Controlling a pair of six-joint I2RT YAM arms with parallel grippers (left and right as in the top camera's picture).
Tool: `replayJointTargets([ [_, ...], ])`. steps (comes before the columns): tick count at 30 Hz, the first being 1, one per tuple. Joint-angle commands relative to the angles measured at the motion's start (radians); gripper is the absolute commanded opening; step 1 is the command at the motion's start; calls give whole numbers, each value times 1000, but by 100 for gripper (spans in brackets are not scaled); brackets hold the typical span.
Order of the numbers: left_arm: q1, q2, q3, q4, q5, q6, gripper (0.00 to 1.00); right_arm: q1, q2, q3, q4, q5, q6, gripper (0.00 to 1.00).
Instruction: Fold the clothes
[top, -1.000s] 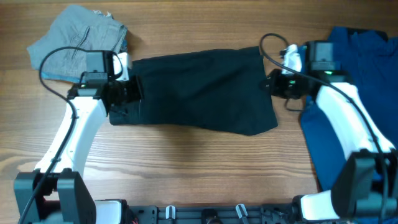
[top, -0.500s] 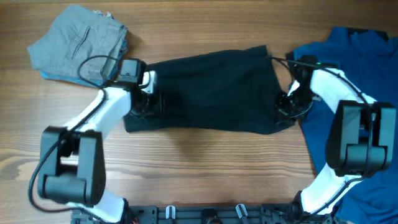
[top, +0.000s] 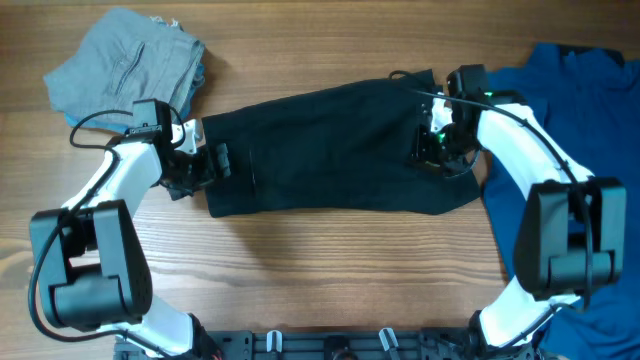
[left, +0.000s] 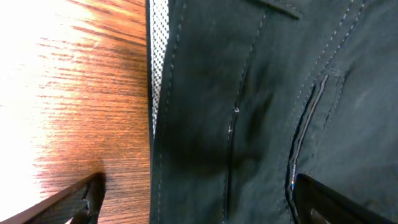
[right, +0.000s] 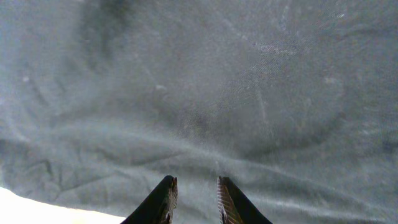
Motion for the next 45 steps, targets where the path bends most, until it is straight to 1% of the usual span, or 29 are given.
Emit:
replayJointTargets([
  [1, -3, 122, -29, 7, 93, 77, 79, 5, 58, -7, 18, 21, 27, 28],
  [2, -12, 142, -29, 7, 97, 92, 71, 5, 65, -7, 18, 21, 27, 27],
  [6, -75, 189, -29, 69, 103, 95, 66, 5, 65, -7, 25, 21, 27, 27],
  [7, -92, 190, -29, 80, 93, 95, 63, 5, 64, -7, 24, 21, 27, 27],
  [8, -105, 190, -28, 84, 80, 95, 48, 5, 64, -7, 21, 21, 27, 26],
  [9, -110, 190, -28, 80, 79, 95, 29, 5, 64, -7, 21, 21, 27, 24],
  [10, -109, 188, -27, 61, 61, 95, 4, 5, 64, -7, 22, 19, 28, 24],
  [11, -103, 183, -18, 19, 29, 95, 4, 5, 63, -6, 21, 13, 27, 24],
  [12, -87, 170, 23, -88, -39, 95, 4, 5, 61, -6, 17, 13, 27, 24],
  [13, -67, 152, 96, -227, -134, 95, 4, 5, 60, -6, 13, 13, 26, 23],
  [15, -22, 122, 346, -548, -362, 95, 4, 5, 58, -6, 14, 13, 27, 23],
  [16, -16, 122, 457, -647, -405, 95, 4, 5, 58, -6, 14, 14, 27, 23],
  [17, -16, 122, 566, -718, -410, 95, 4, 5, 58, -6, 18, 14, 27, 23],
  [18, -21, 122, 633, -756, -399, 94, 4, 5, 58, -6, 19, 14, 26, 23],
  [19, -42, 122, 758, -820, -340, 95, 4, 5, 58, -6, 23, 14, 27, 24],
  [21, -92, 121, 829, -842, -237, 91, 4, 5, 58, -6, 24, 14, 27, 24],
  [25, -244, 124, 816, -828, -101, 82, 4, 5, 58, -6, 24, 14, 28, 24],
  [28, -422, 131, 809, -731, -83, -48, 4, 5, 58, -6, 25, 17, 37, 24],
  [30, -522, 134, 782, -672, -84, -101, 4, 5, 58, -6, 27, 25, 50, 24],
  [34, -673, 135, 656, -504, -84, -219, 4, 5, 58, -6, 29, 25, 50, 24],
  [36, -728, 139, 576, -389, -83, -270, 6, 5, 58, -6, 30, 25, 50, 24],
  [37, -743, 142, 553, -353, -80, -278, 9, 5, 58, -6, 30, 25, 50, 24],
  [38, -758, 146, 537, -327, -80, -278, 16, 5, 58, -6, 32, 25, 50, 25],
  [39, -774, 153, 519, -300, -80, -277, 48, 5, 58, -6, 33, 25, 50, 25],
  [40, -784, 158, 505, -281, -80, -277, 98, 5, 58, -6, 32, 25, 49, 24],
  [41, -794, 167, 500, -272, -80, -277, 100, 5, 58, -6, 31, 25, 49, 24],
  [43, -782, 154, 514, -296, -78, -272, 100, 5, 58, -6, 34, 25, 48, 25],
  [44, -768, 141, 538, -333, -69, -269, 100, 5, 58, -6, 47, 25, 46, 25],
  [45, -744, 117, 589, -402, -60, -261, 100, 5, 58, -5, 69, 25, 43, 28],
])
